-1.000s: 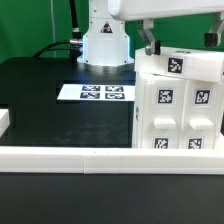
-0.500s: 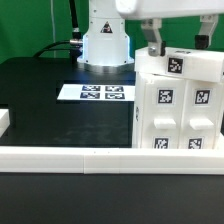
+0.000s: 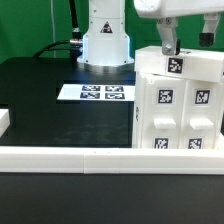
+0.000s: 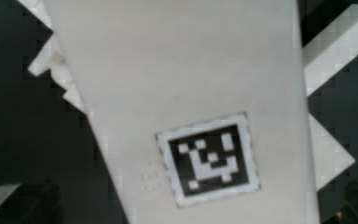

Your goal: Assemble cabinet

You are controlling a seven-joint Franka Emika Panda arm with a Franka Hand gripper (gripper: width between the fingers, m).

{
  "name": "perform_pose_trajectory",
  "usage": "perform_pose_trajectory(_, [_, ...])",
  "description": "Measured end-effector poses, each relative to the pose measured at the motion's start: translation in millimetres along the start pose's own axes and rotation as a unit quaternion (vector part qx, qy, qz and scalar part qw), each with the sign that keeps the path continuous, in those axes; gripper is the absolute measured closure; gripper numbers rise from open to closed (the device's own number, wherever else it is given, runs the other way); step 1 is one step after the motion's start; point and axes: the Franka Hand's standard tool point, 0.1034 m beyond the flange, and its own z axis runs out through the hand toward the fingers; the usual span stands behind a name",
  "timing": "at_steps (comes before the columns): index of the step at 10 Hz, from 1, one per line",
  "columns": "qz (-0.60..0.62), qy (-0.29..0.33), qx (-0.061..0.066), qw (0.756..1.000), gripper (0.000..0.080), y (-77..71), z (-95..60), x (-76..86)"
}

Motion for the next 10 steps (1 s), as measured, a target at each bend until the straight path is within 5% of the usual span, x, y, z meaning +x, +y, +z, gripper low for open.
perform_pose_trajectory(8, [0.020, -0.004, 0.000, 1.000, 0.0029, -2.6, 12.4, -7.5])
perform_pose_trajectory(9, [0.021, -0.004, 0.000, 1.000, 0.0205, -2.2, 12.4, -7.8])
perform_pose_trajectory(10, [0.029, -0.004, 0.000, 1.000, 0.0245, -2.2, 12.5, -7.8])
